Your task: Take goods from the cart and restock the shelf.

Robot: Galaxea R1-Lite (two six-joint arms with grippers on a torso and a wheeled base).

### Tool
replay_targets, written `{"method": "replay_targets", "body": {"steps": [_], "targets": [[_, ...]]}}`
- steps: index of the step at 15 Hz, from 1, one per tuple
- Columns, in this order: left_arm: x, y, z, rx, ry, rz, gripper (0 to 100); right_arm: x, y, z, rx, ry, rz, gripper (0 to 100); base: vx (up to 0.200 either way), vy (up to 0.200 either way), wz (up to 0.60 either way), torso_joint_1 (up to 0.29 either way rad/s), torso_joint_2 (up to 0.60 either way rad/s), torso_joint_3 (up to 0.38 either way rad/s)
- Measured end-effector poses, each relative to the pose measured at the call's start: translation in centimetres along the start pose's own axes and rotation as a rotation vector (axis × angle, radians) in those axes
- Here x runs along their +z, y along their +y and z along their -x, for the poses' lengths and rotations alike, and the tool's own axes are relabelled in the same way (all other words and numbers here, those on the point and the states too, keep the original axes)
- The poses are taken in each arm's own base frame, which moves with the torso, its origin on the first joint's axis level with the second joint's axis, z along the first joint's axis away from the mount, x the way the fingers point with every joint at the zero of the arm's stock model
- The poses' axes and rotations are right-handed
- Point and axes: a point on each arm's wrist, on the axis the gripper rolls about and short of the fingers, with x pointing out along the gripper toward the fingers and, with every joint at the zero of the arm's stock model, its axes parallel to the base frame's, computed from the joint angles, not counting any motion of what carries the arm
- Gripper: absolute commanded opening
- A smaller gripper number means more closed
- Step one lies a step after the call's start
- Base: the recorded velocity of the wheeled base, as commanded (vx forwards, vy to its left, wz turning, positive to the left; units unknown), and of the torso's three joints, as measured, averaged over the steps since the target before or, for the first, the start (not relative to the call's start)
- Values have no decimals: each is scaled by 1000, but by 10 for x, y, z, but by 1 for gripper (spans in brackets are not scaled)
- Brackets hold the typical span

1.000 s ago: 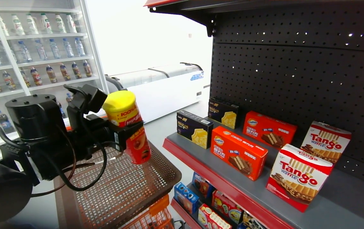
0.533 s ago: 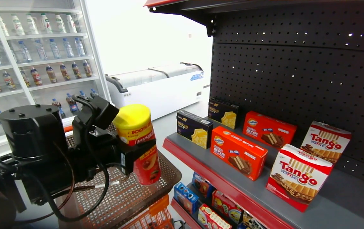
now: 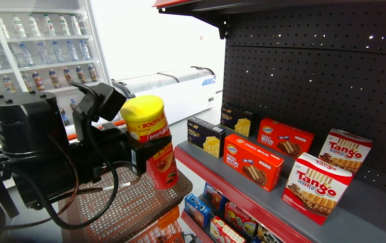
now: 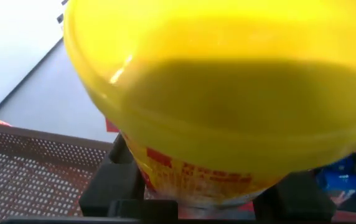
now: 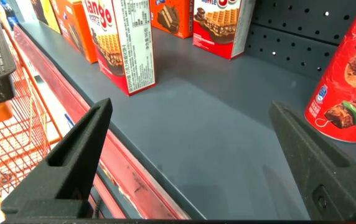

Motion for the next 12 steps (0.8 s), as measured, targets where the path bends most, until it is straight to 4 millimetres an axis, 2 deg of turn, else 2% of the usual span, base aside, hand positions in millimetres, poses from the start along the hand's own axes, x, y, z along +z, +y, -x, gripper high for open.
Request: {"method": "replay_targets", "body": {"steps": [3, 9, 12], "targets": [[12, 0, -8, -8, -38, 56, 0, 0, 0, 0, 0, 0, 0, 100, 0, 0, 0, 0, 0, 0], [13, 1, -13, -24, -41, 73, 0, 0, 0, 0, 0, 0, 0, 100, 0, 0, 0, 0, 0, 0], [12, 0, -11, -105, -23, 78, 0, 0, 0, 0, 0, 0, 0, 100, 0, 0, 0, 0, 0, 0]]}}
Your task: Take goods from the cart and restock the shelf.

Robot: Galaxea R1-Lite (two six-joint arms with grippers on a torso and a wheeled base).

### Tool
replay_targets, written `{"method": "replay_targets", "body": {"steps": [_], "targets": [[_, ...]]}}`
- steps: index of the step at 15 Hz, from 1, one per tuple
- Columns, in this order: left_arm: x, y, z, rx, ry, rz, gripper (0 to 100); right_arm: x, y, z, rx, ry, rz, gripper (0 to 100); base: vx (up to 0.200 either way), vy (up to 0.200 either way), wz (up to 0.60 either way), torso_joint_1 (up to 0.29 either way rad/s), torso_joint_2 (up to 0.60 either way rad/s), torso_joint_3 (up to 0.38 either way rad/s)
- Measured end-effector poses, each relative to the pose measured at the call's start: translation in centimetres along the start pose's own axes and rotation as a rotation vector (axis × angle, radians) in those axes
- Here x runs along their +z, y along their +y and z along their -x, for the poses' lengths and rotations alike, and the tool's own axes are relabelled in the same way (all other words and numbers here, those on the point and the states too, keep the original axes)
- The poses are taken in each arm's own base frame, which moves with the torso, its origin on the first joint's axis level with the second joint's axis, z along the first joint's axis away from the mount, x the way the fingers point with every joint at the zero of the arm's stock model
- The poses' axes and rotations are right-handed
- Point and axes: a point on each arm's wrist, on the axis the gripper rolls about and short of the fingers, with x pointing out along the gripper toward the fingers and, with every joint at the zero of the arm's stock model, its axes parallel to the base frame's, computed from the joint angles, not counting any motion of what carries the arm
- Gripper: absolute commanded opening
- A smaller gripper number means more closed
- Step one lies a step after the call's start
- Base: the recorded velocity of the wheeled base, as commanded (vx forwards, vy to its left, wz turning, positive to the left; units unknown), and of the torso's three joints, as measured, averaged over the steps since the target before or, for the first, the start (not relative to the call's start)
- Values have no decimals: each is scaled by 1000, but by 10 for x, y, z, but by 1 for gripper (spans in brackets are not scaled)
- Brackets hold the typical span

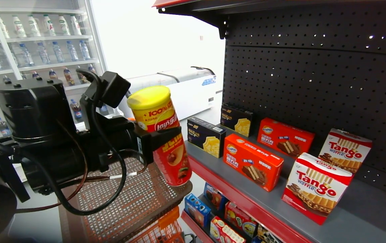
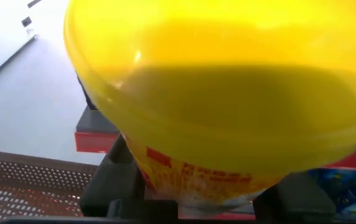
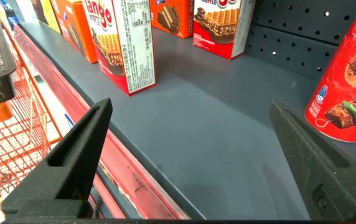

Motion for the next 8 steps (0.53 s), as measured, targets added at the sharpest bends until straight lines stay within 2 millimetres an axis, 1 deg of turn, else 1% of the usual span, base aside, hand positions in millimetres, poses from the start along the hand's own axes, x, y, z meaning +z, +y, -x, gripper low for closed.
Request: {"method": "replay_targets", "body": {"steps": [2, 5, 8], "targets": [[-2, -2, 3, -62, 33, 11, 0, 0, 0, 0, 0, -1, 0, 100, 0, 0, 0, 0, 0, 0], [-4, -4, 10, -111, 73, 26, 0, 0, 0, 0, 0, 0, 0, 100, 0, 0, 0, 0, 0, 0], [-5, -7, 25, -180, 124, 49, 0, 0, 0, 0, 0, -1, 0, 100, 0, 0, 0, 0, 0, 0]]}}
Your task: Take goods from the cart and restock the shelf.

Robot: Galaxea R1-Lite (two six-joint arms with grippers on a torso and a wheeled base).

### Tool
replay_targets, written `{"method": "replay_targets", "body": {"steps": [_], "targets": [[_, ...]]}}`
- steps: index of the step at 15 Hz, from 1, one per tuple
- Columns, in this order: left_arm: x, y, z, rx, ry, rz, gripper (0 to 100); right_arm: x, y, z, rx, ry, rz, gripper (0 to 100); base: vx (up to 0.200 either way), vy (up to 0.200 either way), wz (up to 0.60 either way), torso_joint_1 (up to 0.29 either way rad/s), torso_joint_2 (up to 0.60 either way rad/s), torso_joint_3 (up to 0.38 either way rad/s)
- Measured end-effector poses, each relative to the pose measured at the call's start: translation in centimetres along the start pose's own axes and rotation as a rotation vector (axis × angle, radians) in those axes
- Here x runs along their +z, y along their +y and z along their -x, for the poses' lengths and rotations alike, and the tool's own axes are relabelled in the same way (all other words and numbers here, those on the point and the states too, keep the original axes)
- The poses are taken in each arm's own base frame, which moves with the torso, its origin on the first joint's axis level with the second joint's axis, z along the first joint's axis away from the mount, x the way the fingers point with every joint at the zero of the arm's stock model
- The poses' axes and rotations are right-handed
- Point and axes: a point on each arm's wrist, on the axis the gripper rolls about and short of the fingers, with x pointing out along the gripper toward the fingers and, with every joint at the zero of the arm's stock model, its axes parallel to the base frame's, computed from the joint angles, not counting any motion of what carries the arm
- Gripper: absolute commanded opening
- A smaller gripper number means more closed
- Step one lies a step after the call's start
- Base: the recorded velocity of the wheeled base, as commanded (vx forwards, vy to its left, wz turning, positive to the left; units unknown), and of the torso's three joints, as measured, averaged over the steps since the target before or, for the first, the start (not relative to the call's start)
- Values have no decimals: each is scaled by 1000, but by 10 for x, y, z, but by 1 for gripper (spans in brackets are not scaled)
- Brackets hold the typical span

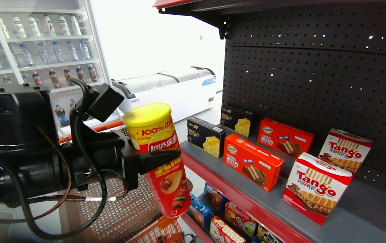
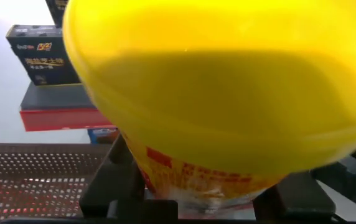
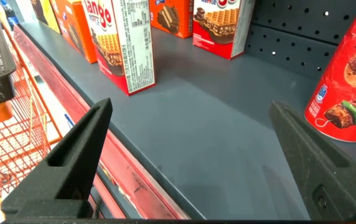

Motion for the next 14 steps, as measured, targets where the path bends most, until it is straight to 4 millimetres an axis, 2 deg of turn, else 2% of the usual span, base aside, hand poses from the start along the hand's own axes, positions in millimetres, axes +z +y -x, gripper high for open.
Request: {"method": "replay_targets", "body": {"steps": [4, 14], "targets": [[1, -8, 17, -59, 21, 8, 0, 0, 0, 0, 1, 0, 0, 100, 0, 0, 0, 0, 0, 0], [-5, -17, 31, -154, 21, -5, 0, 0, 0, 0, 0, 0, 0, 100, 0, 0, 0, 0, 0, 0]]}}
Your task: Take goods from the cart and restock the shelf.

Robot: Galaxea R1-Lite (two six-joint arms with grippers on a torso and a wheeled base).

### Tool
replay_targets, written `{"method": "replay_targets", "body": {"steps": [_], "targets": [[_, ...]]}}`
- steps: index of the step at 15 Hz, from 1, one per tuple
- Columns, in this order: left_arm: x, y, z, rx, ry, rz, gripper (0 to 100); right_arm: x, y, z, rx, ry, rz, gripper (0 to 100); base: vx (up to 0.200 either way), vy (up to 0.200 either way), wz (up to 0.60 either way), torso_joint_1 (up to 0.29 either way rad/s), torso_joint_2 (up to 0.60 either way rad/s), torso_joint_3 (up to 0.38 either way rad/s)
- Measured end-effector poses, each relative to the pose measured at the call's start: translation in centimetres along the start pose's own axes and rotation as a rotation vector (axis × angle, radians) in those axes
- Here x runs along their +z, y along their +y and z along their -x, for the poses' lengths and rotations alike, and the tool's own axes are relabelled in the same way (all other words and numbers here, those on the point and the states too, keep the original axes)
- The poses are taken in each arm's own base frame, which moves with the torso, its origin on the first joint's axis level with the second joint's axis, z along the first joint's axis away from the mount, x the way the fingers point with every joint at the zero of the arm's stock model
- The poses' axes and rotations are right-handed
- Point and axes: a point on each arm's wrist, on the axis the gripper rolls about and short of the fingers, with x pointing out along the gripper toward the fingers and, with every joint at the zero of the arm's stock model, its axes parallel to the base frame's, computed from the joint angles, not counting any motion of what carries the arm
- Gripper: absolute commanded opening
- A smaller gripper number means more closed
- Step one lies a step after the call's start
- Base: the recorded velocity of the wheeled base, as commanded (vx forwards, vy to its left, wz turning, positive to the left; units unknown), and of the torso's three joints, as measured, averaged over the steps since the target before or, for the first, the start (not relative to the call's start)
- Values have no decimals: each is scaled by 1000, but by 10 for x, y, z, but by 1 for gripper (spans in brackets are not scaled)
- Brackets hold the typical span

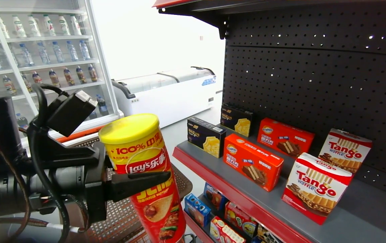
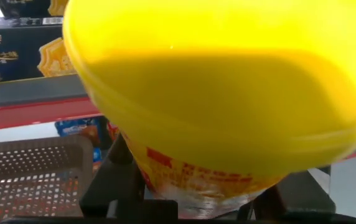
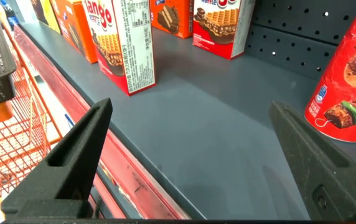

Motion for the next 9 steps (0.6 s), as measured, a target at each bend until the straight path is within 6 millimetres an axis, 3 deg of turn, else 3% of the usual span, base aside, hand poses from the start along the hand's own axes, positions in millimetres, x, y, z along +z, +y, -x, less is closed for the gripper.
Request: {"method": "replay_targets", "body": {"steps": [3, 9], "targets": [[2, -5, 6, -19, -14, -11, 0, 0, 0, 0, 1, 0, 0, 100, 0, 0, 0, 0, 0, 0], [0, -8, 8, -49, -11, -10, 0, 0, 0, 0, 1, 0, 0, 100, 0, 0, -600, 4, 1, 5]]}}
